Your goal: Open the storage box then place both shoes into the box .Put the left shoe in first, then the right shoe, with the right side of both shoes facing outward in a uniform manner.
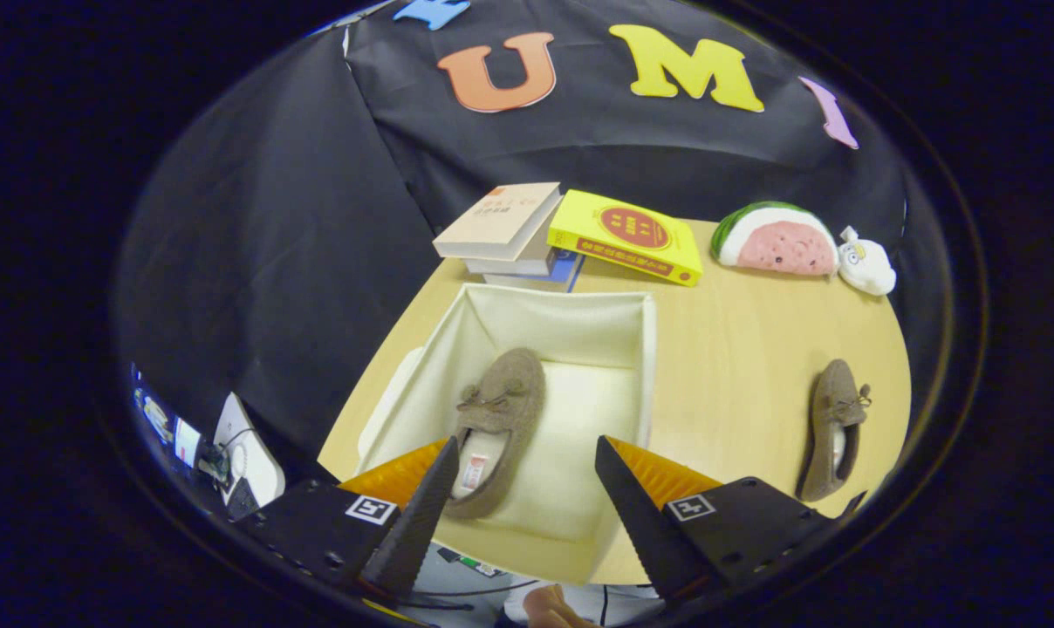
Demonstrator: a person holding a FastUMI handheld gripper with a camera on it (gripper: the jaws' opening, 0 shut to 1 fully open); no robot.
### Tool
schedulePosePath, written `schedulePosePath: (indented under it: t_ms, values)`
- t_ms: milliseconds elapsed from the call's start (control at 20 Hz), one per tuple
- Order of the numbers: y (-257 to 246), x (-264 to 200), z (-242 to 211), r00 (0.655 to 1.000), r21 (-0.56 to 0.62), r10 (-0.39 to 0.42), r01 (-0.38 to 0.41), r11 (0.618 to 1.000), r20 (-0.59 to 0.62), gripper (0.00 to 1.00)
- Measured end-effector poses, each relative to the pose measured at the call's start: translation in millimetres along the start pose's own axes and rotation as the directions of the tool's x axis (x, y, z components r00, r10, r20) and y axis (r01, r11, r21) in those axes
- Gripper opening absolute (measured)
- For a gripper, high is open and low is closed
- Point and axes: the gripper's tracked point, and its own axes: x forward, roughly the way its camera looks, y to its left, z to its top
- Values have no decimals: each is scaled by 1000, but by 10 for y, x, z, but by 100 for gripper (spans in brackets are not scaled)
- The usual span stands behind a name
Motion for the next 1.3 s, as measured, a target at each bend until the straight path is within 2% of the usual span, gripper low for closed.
schedulePosePath:
  t_ms: [250,400,500,600,700,900,1000,1200,1250,1300]
  values:
    - [-950,-347,-154,992,-29,-125,125,992,21,96]
    - [-1462,-389,-270,989,51,-144,145,988,-12,96]
    - [-1900,-361,-349,980,68,-194,197,978,-47,96]
    - [-2353,-318,-454,962,83,-259,267,960,-90,96]
    - [-2684,-297,-501,953,140,-279,294,945,-117,95]
    - [-3414,-131,-723,913,240,-360,399,885,-190,95]
    - [-3694,-121,-782,885,239,-414,458,856,-212,91]
    - [-4025,29,-925,849,210,-457,514,832,-264,81]
    - [-4066,97,-942,846,204,-459,517,831,-272,74]
    - [-4040,159,-934,858,198,-437,494,846,-271,67]
